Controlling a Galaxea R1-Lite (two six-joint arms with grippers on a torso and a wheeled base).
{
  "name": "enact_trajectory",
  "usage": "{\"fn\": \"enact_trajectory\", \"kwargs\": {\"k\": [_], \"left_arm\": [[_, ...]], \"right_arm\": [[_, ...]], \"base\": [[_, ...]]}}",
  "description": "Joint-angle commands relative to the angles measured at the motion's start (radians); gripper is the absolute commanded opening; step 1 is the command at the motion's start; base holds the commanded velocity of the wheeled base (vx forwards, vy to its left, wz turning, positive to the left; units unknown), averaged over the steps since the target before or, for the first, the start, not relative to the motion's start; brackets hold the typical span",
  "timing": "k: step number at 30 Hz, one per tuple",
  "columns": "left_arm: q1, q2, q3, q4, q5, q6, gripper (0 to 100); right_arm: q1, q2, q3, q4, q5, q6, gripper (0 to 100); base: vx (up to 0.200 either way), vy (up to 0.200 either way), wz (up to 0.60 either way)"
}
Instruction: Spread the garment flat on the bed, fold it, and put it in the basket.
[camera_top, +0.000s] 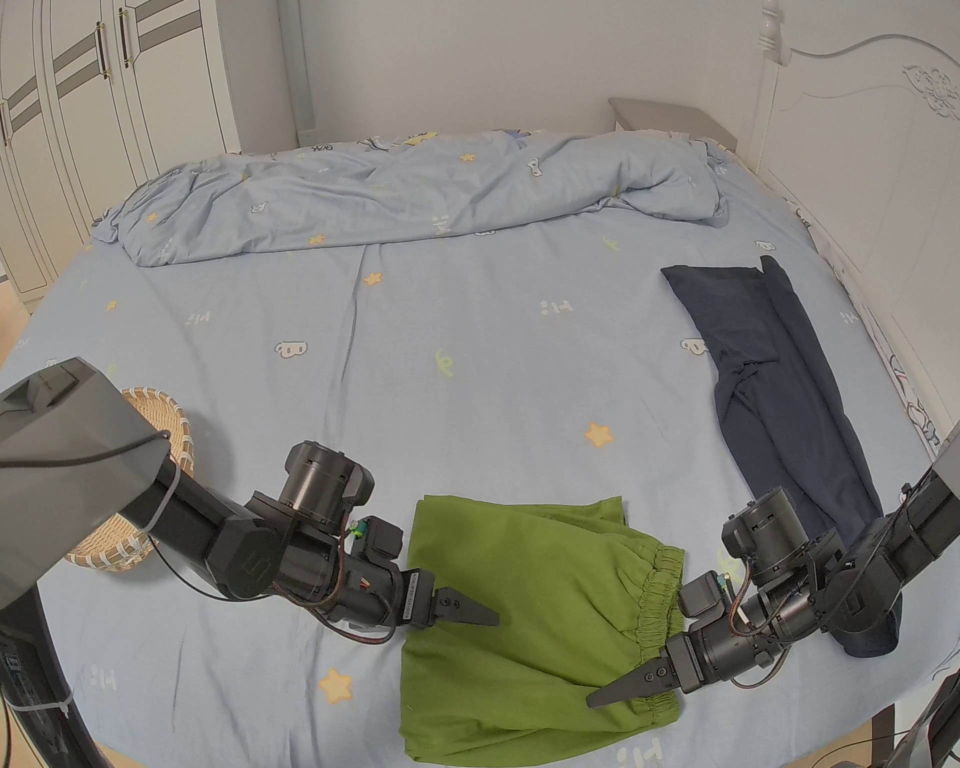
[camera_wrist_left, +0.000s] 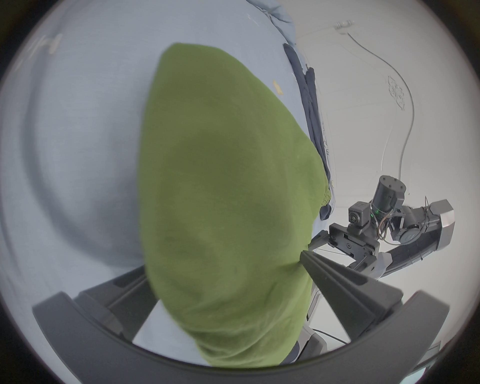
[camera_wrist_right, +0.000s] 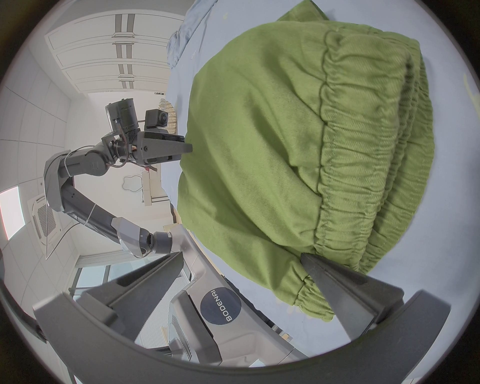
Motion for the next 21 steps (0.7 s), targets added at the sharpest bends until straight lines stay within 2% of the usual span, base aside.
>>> {"fn": "enact_trajectory", "kwargs": {"k": [1,13,14,21], "left_arm": [[-0.031,0.030,-0.001,-0.013,-0.003,-0.001,100],[-0.070,0.012,0.011,-0.054,-0.003,-0.006,100],[-0.070,0.006,0.011,-0.054,-0.001,-0.006,0],[-0.048,-0.154,0.070,-0.052,0.011,-0.035,0]], "right_arm": [[-0.009,0.006,0.011,-0.013,0.000,0.000,100],[-0.010,0.004,0.032,-0.057,0.011,0.001,100],[-0.010,0.004,0.032,-0.057,0.009,0.001,100],[-0.013,-0.027,0.015,-0.059,0.002,0.008,100]], "base": [[0.000,0.000,0.00],[0.000,0.000,0.00],[0.000,0.000,0.00],[0.000,0.000,0.00]]}}
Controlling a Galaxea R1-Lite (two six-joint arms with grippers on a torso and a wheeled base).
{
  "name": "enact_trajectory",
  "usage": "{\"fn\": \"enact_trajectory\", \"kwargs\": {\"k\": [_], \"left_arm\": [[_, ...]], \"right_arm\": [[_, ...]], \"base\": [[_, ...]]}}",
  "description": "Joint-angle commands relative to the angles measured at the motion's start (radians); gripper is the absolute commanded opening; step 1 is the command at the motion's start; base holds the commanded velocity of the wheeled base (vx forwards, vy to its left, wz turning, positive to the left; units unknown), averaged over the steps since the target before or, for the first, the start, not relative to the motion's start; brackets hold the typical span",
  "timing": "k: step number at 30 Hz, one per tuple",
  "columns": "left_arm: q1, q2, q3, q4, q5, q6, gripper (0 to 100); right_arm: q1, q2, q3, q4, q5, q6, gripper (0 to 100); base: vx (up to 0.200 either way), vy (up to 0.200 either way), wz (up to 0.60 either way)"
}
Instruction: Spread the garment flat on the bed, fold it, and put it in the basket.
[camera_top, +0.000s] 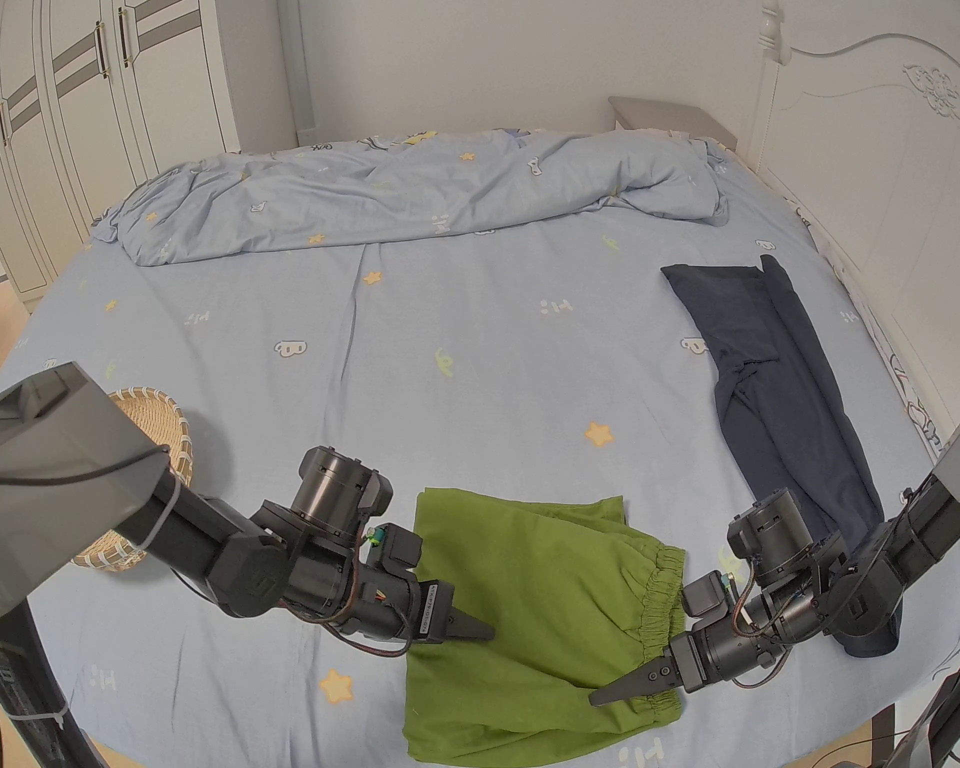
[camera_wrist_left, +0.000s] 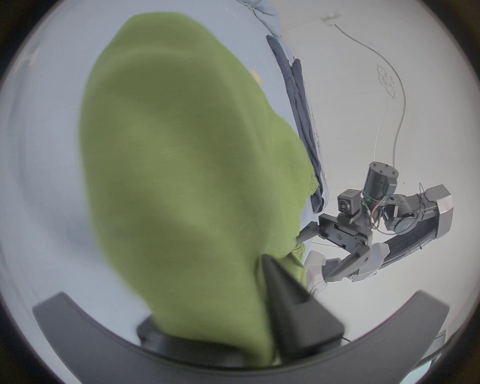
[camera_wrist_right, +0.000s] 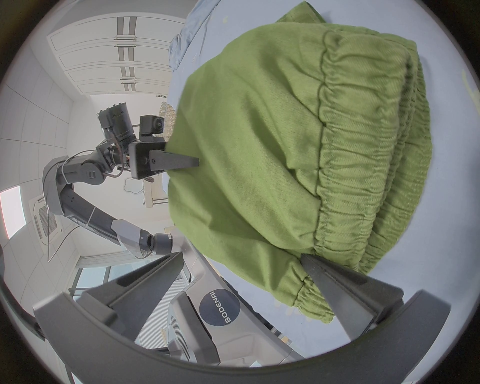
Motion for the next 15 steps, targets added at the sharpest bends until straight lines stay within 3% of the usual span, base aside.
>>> {"fn": "enact_trajectory", "kwargs": {"k": [1,8,11,12,15], "left_arm": [[0.033,-0.168,0.057,-0.001,0.002,-0.018,0],[0.103,-0.311,0.002,0.013,0.004,-0.179,0],[0.131,-0.323,-0.014,0.027,0.004,-0.182,0],[0.178,-0.328,-0.052,0.081,0.004,-0.178,0],[0.217,-0.314,-0.094,0.130,0.004,-0.149,0]], "right_arm": [[-0.015,-0.039,-0.022,-0.002,-0.004,0.002,100],[-0.167,-0.082,-0.192,0.041,-0.004,0.000,100],[-0.210,-0.082,-0.244,0.081,-0.004,-0.001,100],[-0.273,-0.094,-0.312,0.157,-0.004,-0.011,100],[-0.308,-0.107,-0.329,0.193,-0.004,-0.032,100]], "base": [[0.000,0.000,0.00],[0.000,0.000,0.00],[0.000,0.000,0.00],[0.000,0.000,0.00],[0.000,0.000,0.00]]}}
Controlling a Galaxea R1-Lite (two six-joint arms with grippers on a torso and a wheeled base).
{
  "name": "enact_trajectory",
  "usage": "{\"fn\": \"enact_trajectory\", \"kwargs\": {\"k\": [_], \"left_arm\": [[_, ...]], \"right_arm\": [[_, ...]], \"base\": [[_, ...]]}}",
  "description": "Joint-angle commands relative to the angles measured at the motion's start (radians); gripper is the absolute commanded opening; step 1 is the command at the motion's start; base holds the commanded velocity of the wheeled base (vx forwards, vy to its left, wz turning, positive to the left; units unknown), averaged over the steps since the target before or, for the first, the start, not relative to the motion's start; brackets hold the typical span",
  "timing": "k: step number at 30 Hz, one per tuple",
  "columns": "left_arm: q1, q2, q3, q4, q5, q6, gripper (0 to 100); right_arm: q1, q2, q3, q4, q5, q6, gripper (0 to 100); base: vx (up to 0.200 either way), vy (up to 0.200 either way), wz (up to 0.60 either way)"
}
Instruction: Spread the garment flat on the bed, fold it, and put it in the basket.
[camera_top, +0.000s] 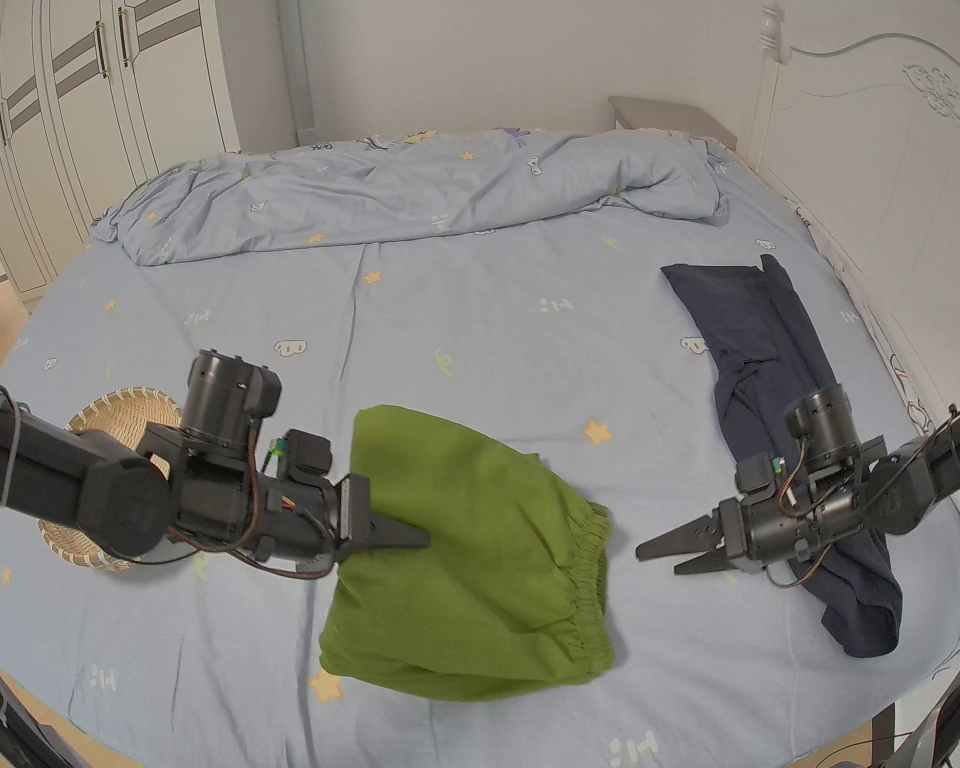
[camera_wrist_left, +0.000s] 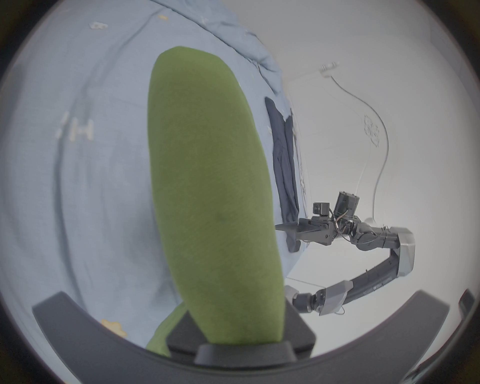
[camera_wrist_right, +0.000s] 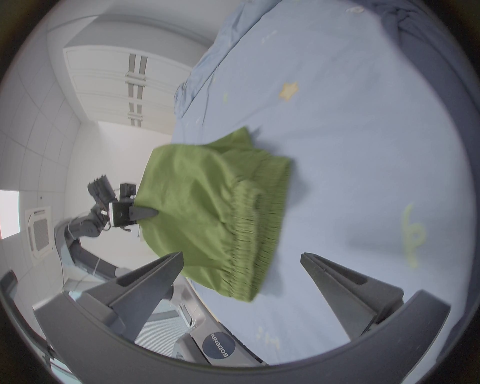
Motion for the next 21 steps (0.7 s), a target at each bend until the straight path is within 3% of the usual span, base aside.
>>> {"fn": "enact_trajectory", "kwargs": {"k": [1,6,9,16,21], "left_arm": [[0.101,-0.036,-0.085,0.067,0.000,0.034,0],[0.113,-0.010,-0.107,0.107,0.000,0.090,0],[0.124,-0.015,-0.115,0.139,0.000,0.126,0],[0.169,-0.057,-0.216,0.359,0.000,0.215,0],[0.164,-0.077,-0.224,0.394,0.000,0.232,0]], "right_arm": [[-0.100,-0.045,-0.088,0.068,0.003,-0.036,100],[-0.097,-0.053,-0.082,0.073,0.003,-0.047,100],[-0.096,-0.053,-0.086,0.085,0.003,-0.048,100],[-0.089,-0.059,-0.091,0.100,0.003,-0.048,100],[-0.089,-0.057,-0.089,0.099,0.003,-0.048,100]], "base": [[0.000,0.000,0.00],[0.000,0.000,0.00],[0.000,0.200,0.00],[0.000,0.200,0.00],[0.000,0.200,0.00]]}}
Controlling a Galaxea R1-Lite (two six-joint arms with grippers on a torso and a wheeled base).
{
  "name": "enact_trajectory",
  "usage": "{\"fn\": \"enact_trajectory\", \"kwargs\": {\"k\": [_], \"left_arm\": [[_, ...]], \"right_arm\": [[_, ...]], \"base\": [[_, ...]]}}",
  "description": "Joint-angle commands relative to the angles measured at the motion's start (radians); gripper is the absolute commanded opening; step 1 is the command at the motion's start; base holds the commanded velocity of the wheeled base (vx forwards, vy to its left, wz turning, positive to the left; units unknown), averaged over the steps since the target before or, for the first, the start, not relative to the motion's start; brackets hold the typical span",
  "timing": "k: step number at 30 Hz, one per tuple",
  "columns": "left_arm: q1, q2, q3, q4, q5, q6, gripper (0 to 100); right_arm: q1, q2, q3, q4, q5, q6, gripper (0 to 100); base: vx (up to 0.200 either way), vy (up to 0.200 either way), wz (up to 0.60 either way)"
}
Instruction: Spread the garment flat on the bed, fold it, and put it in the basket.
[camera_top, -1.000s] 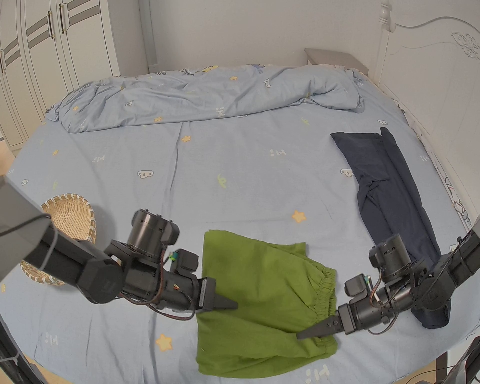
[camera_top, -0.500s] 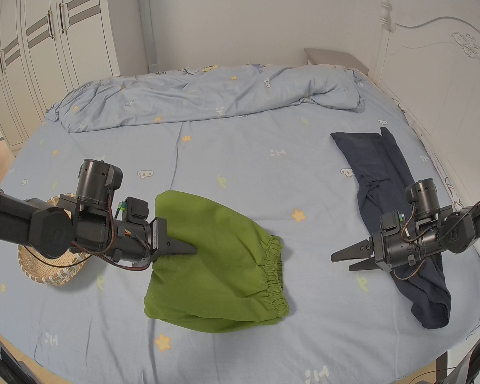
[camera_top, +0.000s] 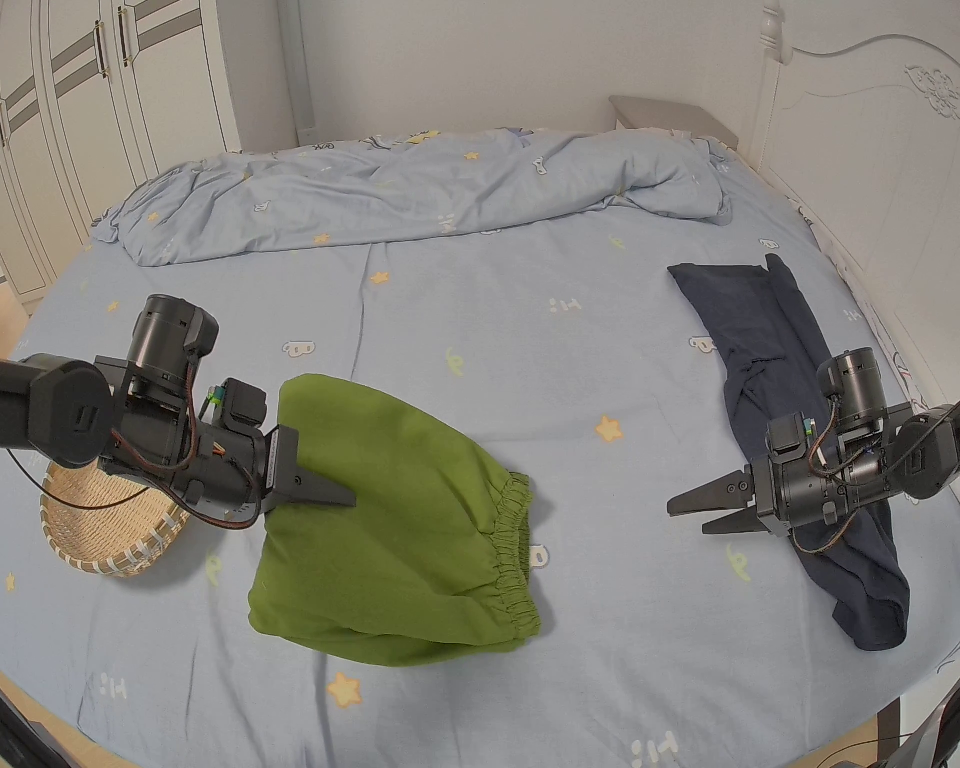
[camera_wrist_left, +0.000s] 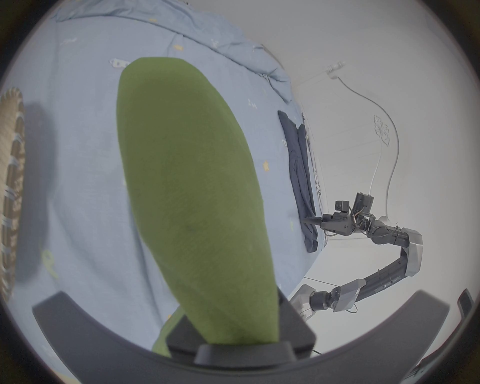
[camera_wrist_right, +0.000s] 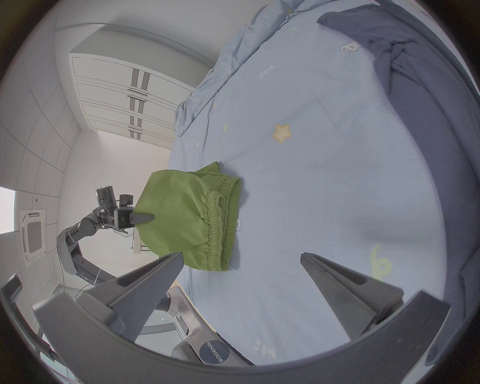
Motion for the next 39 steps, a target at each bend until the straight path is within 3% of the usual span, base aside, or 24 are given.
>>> {"fn": "enact_trajectory", "kwargs": {"k": [1,25,28,30,33,38,39], "left_arm": [[-0.002,-0.030,-0.018,0.010,0.000,0.004,0],[-0.043,-0.031,-0.004,0.027,0.003,0.042,0],[-0.069,-0.047,0.013,0.027,0.069,0.091,0],[-0.137,-0.067,0.013,0.028,0.216,0.104,0],[-0.218,-0.088,-0.002,0.028,0.344,0.107,0],[-0.289,-0.142,-0.027,0.059,0.373,0.133,0],[-0.303,-0.179,-0.038,0.125,0.371,0.187,0]], "right_arm": [[0.002,-0.003,-0.002,0.001,0.001,0.000,100],[0.017,-0.005,0.005,0.001,0.001,0.000,100],[0.017,-0.023,0.008,0.001,0.001,0.000,100],[0.017,-0.029,0.008,0.002,0.001,0.000,100],[0.017,-0.043,0.003,0.016,0.001,0.000,100],[0.017,-0.054,0.003,0.022,0.001,0.000,100],[0.017,-0.055,0.005,0.022,0.001,0.000,100]], "base": [[0.000,0.200,0.00],[0.000,0.192,0.00],[0.000,0.000,0.00],[0.000,0.000,0.00],[0.000,0.000,0.00],[0.000,0.000,0.00],[0.000,0.000,0.00]]}}
